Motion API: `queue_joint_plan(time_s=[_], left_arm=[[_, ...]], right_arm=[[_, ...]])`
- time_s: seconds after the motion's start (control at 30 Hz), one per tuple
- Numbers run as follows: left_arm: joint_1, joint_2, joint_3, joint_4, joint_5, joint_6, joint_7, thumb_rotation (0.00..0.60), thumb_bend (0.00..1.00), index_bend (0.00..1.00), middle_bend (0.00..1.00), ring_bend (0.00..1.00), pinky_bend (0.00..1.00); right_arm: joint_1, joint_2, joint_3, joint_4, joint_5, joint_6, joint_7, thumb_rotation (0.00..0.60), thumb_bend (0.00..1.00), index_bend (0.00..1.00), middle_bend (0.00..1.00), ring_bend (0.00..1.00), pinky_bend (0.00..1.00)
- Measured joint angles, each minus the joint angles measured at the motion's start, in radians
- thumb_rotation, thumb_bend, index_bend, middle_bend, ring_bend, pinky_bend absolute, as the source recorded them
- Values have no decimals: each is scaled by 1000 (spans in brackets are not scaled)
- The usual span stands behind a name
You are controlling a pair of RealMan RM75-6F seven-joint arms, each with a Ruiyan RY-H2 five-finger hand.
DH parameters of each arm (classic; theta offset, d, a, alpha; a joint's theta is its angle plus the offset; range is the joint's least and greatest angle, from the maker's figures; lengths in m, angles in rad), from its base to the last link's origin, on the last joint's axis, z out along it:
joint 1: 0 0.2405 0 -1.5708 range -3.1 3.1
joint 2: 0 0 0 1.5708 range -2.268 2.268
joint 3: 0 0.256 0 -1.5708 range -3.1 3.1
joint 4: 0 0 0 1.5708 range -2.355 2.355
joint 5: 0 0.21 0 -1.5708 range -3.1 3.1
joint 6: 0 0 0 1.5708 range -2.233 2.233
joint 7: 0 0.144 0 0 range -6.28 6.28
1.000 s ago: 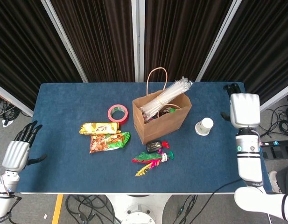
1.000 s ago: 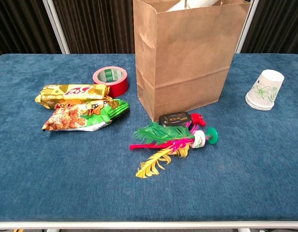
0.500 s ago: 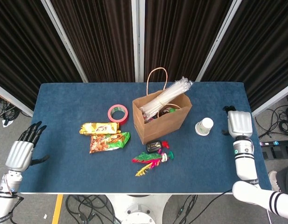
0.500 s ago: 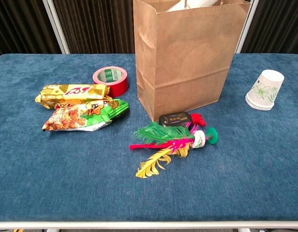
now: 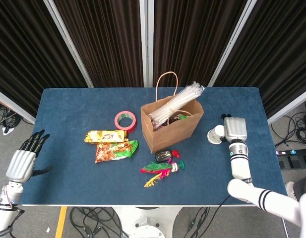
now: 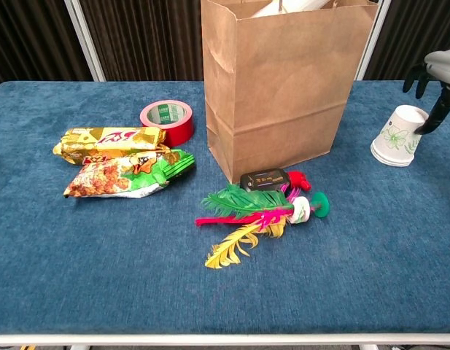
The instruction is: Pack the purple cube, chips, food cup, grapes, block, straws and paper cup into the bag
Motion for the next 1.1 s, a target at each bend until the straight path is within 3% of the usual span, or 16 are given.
queue_joint_plan(time_s=[0.33,0.67,0.93,1.1], left_arm=[[2,1,0,6,-4,-1,-4,600,84,114,87,35,196],[0,-1,0,4,-3,-3,-7,600,85,114,88,35,197],[-2,0,-1,-1,-1,0,-7,600,84,114,88,35,197],[-2,-1,-2,-1,-2,0,-13,600,84,114,88,35,197]], right_arm=[[17,-53,-2,66,23,-29,-32,600,0,342,338,821,871],[18,-80,-10,92,0,-19,-46,600,0,493,479,837,871],[-6,-33,-8,26,-42,32,-37,600,0,534,507,839,871],[-17,41,9,-97,-85,99,-41,600,0,535,510,839,871]])
